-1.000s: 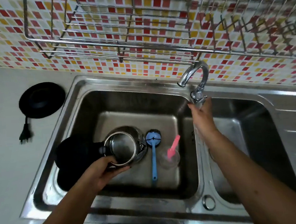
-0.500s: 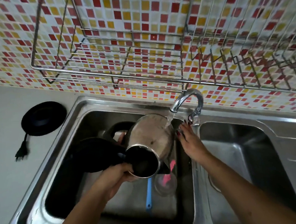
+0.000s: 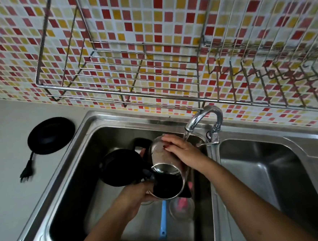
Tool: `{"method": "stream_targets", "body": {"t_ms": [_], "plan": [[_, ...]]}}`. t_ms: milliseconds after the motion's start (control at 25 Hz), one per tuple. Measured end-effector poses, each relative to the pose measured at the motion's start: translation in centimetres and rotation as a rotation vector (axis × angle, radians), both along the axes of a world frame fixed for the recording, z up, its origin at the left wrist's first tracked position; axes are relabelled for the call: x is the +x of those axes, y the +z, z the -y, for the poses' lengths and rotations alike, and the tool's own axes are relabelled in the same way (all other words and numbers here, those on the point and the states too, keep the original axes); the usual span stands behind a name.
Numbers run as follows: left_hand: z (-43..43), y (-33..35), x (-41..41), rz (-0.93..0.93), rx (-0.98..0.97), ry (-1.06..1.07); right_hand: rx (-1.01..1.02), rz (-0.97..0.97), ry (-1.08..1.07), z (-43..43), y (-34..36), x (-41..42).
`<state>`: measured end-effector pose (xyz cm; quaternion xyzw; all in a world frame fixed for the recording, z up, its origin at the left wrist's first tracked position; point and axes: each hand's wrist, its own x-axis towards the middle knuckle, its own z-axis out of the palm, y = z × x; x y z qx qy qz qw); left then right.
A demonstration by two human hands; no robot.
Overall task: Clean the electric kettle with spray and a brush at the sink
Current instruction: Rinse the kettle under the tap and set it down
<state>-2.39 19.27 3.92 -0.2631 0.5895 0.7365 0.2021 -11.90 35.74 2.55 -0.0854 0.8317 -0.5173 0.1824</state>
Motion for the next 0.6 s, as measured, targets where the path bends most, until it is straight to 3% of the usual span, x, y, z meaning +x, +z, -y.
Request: {"method": "stream_targets", "body": {"t_ms": [80, 240, 320, 400, 520, 600], "plan": [[0.1, -0.2, 0.0, 0.007, -0.024, 0.004, -0.088, 0.105, -0.068, -0.4, 1.0, 1.4], [0.1, -0.6, 0.0, 0.029, -0.031, -0.052, 0.025, -0.219, 0.043, -0.9, 1.8, 5.6], [0.2, -0.8, -0.1, 0.035, -0.032, -0.087, 0.060, -0.253, 0.153, -0.4, 1.6, 4.5], [0.2, -0.6, -0.1, 0.032, -0.032, -0.112, 0.090, -0.166, 0.109, 0.1, 1.3, 2.1], [0.6, 0.2, -0.2, 0.029, -0.007, -0.044, -0.088, 0.109, -0.024, -1.4, 0.4, -0.2], [1.0, 1.0, -0.5, 0.038, 0.083, -0.009, -0.116, 0.098, -0.161, -2.3, -0.1, 0.4]]}}
